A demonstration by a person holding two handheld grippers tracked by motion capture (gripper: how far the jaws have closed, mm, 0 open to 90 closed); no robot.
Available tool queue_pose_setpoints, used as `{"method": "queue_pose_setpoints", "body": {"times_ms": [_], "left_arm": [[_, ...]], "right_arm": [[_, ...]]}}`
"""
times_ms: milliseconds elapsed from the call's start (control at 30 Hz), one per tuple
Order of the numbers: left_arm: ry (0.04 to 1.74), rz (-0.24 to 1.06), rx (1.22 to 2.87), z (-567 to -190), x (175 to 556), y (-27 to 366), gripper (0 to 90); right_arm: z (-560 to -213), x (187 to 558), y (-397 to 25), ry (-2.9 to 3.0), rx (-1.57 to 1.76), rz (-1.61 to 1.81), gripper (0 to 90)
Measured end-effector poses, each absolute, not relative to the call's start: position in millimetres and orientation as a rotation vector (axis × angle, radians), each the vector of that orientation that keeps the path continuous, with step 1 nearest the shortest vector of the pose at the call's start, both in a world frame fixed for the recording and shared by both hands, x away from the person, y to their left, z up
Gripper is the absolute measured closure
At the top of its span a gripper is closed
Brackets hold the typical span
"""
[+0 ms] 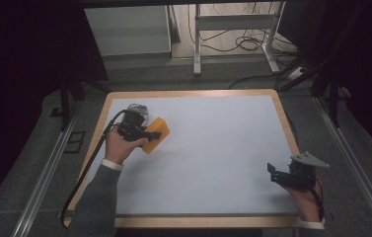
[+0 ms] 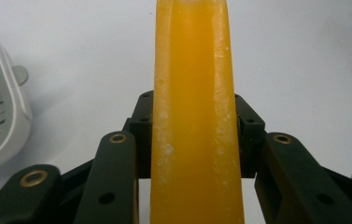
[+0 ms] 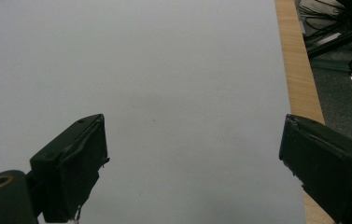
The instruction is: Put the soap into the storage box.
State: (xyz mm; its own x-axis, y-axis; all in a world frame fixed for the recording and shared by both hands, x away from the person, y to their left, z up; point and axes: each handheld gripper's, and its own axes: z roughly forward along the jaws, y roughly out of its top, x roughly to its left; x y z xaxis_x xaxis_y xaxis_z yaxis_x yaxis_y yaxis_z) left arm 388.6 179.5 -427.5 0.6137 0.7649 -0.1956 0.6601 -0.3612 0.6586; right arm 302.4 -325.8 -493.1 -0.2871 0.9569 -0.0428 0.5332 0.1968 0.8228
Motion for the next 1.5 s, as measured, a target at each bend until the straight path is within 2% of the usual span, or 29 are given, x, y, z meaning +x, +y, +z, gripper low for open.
{"method": "queue_pose_setpoints", "body": {"times_ms": [600, 1500], "left_arm": [[1.147, 0.230, 2.096, -415.8, 406.2, 184.7, 61.0], [1.195, 0.226, 2.061, -403.6, 434.1, 197.7, 61.0]], "right_arm": [[-493.5, 302.6, -326.1, 1.916, 1.387, 0.963, 7.8], [-494.4, 303.2, -326.8, 1.915, 1.392, 0.956, 7.8]]}}
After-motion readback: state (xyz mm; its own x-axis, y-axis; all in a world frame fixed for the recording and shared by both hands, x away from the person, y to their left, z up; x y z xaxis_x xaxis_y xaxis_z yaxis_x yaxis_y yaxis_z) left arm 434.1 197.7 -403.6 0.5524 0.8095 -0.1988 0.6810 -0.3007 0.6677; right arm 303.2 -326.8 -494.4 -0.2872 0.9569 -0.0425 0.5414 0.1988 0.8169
